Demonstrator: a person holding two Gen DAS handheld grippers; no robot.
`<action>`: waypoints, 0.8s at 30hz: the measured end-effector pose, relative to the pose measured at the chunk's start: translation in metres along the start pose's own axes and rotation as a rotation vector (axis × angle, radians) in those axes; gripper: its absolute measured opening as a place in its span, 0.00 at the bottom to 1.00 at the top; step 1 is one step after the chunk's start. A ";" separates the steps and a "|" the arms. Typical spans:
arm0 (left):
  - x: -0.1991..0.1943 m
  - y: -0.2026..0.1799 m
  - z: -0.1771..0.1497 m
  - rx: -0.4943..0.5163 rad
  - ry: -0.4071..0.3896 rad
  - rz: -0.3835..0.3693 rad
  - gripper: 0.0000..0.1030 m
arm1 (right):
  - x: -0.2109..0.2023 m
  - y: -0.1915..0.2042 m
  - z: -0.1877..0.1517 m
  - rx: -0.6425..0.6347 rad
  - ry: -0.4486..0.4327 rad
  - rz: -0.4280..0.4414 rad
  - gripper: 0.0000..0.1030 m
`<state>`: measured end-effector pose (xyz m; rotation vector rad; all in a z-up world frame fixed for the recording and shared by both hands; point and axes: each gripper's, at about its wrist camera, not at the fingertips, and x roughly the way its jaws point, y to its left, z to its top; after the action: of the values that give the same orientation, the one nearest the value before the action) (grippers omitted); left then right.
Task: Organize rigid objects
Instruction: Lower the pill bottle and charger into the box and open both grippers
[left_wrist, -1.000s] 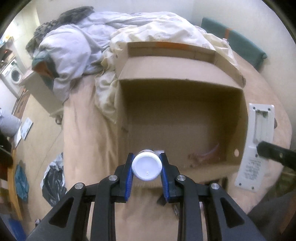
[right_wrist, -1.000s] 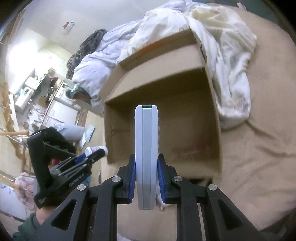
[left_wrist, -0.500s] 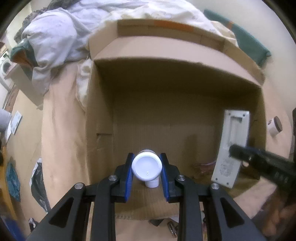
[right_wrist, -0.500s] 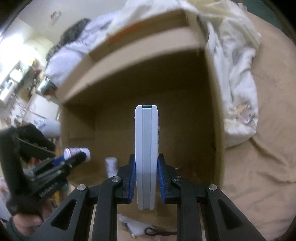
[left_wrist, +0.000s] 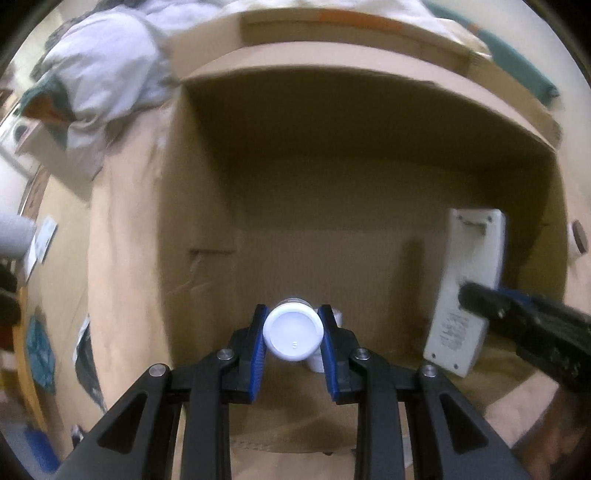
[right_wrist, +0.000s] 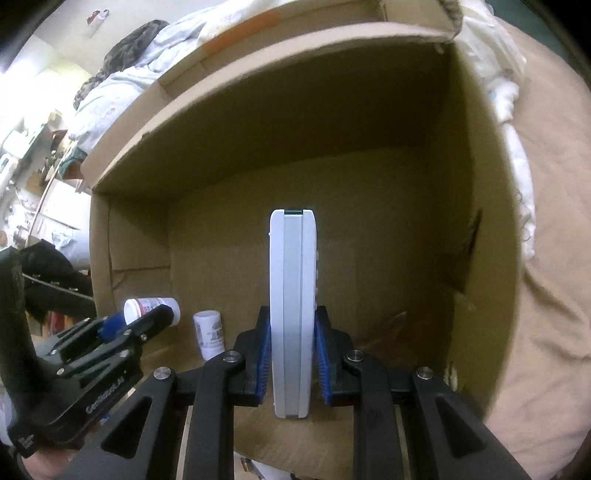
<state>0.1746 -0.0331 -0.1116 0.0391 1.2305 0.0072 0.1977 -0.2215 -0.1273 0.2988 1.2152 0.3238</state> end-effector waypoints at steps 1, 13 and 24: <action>0.001 0.001 0.000 -0.009 0.005 0.004 0.23 | 0.000 0.000 -0.001 0.006 -0.001 -0.001 0.23; 0.002 0.003 -0.004 0.007 -0.017 0.042 0.23 | 0.003 0.000 0.000 0.016 0.013 -0.027 0.23; 0.001 0.001 -0.004 0.019 -0.018 0.047 0.23 | -0.023 0.027 0.004 -0.115 -0.104 -0.152 0.71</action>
<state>0.1710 -0.0324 -0.1137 0.0843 1.2119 0.0355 0.1921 -0.2066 -0.0957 0.1211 1.1051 0.2423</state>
